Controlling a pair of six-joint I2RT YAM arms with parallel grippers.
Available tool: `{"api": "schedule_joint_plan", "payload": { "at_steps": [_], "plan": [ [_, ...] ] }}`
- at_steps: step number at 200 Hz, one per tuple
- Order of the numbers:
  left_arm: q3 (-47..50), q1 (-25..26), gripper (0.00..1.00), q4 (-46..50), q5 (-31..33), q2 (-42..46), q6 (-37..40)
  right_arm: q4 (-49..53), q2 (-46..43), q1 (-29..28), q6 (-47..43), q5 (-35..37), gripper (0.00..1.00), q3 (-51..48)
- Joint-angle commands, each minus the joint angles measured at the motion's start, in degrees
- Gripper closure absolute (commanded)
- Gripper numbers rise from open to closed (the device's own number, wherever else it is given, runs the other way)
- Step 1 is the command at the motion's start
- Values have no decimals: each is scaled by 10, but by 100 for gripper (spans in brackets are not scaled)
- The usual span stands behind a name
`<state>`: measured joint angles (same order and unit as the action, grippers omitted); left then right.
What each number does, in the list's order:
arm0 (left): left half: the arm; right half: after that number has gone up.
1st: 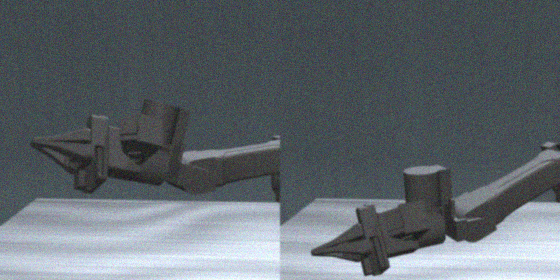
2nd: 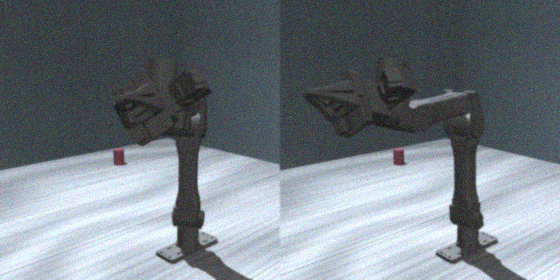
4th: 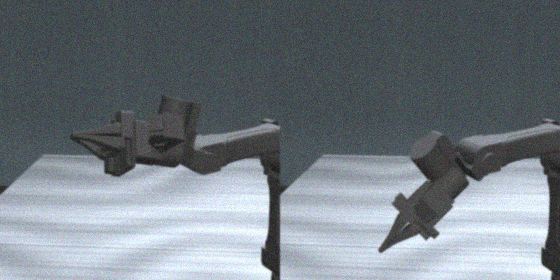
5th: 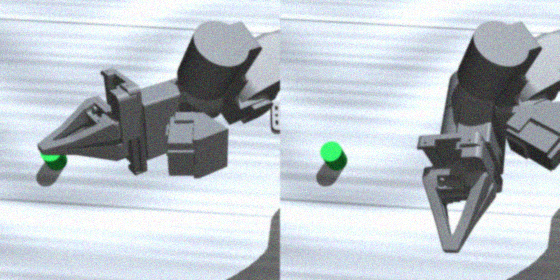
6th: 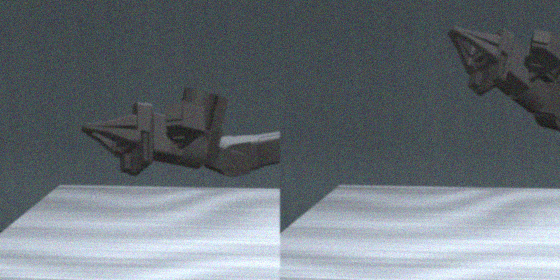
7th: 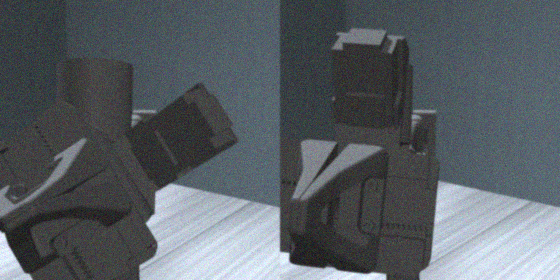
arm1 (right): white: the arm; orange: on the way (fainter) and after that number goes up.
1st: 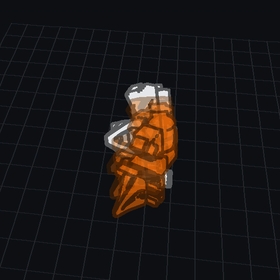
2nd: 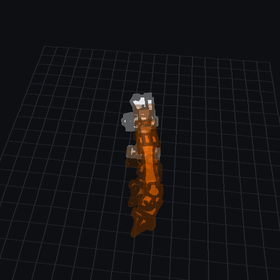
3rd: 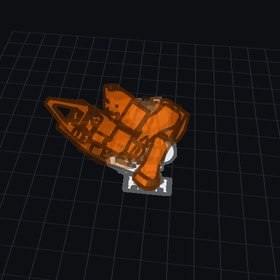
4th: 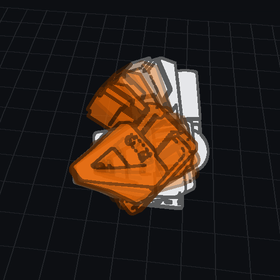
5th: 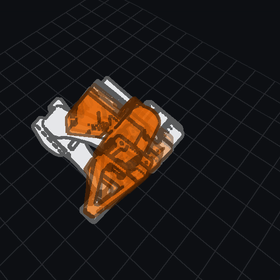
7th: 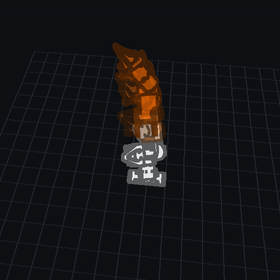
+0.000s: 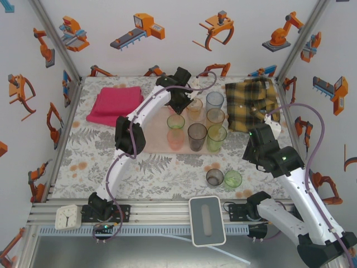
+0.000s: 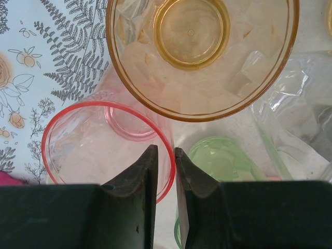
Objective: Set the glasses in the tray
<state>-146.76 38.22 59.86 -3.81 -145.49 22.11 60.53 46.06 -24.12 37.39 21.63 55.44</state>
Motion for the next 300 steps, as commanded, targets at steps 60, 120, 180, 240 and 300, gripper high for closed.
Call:
{"api": "schedule_joint_plan", "payload": {
  "at_steps": [60,120,180,240,300],
  "plan": [
    [-12,0,71,24,18,42,27,-17,-1,7,-14,-2,55,-6],
    [-13,0,66,33,17,46,29,-22,6,10,-20,-6,55,-3],
    [-16,-1,59,33,29,60,38,-24,8,11,-21,-9,55,0],
    [-21,-4,56,47,35,97,31,-25,11,14,-26,-11,55,10],
    [-21,-4,54,91,50,170,21,-23,16,15,-32,-25,55,35]
  ]
}}
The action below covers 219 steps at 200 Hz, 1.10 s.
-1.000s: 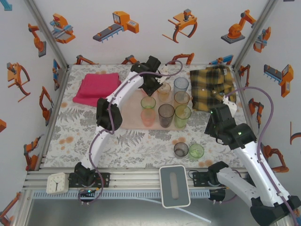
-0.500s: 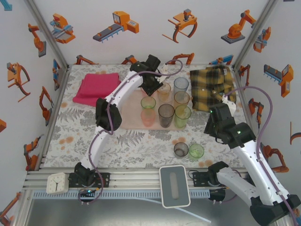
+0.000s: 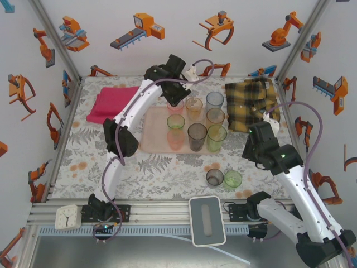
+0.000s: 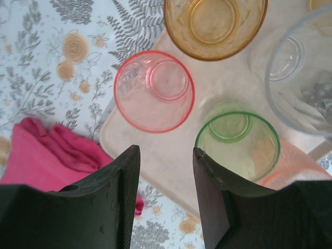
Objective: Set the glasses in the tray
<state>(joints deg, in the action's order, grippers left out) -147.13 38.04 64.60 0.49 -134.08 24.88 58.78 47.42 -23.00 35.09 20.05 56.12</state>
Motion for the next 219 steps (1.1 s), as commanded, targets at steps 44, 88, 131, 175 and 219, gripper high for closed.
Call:
{"api": "schedule_joint_plan", "payload": {
  "at_steps": [44,88,131,175,219],
  "plan": [
    [8,30,40,130,-31,175,-69,13,21,11,-21,-55,54,65],
    [129,84,34,136,-117,287,-114,54,32,13,-11,-85,53,86],
    [179,157,31,134,-171,293,-88,61,0,13,25,-91,53,58],
    [177,224,31,108,-165,240,-97,93,-14,14,53,-89,53,42],
    [256,265,30,12,-151,220,-147,138,-58,16,81,-49,53,47]
  ]
}}
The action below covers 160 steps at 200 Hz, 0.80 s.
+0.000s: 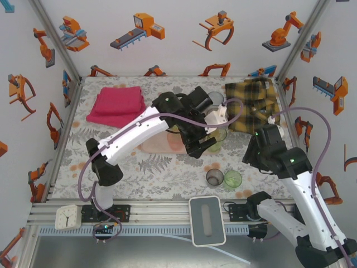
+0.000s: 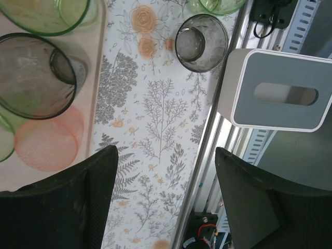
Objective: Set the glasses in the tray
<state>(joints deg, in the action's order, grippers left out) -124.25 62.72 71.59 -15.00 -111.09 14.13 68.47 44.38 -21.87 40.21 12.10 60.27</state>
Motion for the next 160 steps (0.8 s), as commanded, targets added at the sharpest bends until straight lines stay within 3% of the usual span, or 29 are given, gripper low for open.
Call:
{"api": "schedule_joint_plan", "payload": {
  "at_steps": [1,78,160],
  "plan": [
    [29,19,30,-59,5,-11,-41,42,-28,5,30,31,53,6],
    [49,76,31,-123,69,-78,-126,113,-85,5,47,82,53,86],
    [75,142,37,-147,201,-110,-116,146,-109,5,31,93,53,124]
  ]
}}
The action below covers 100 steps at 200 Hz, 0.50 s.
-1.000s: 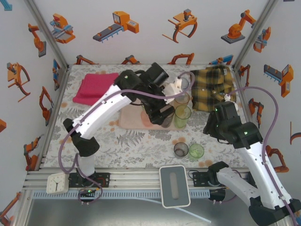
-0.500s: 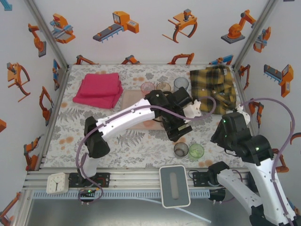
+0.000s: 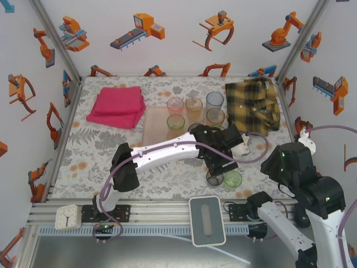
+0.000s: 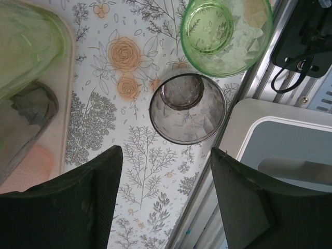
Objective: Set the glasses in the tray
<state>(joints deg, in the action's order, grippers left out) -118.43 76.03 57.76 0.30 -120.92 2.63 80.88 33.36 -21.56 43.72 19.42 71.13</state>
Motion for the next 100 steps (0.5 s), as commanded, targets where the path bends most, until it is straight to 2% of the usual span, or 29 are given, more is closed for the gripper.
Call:
{"api": "schedule_joint_plan", "payload": {
  "at_steps": [1,58,100],
  "plan": [
    [18,9,37,-9,49,-12,-1,22,1,2,-5,20,53,16],
    [67,-1,37,-26,56,0,6,5,15,2,-18,16,53,7],
    [45,-24,39,-16,11,-3,3,2,9,2,-16,15,53,-5]
  ]
}}
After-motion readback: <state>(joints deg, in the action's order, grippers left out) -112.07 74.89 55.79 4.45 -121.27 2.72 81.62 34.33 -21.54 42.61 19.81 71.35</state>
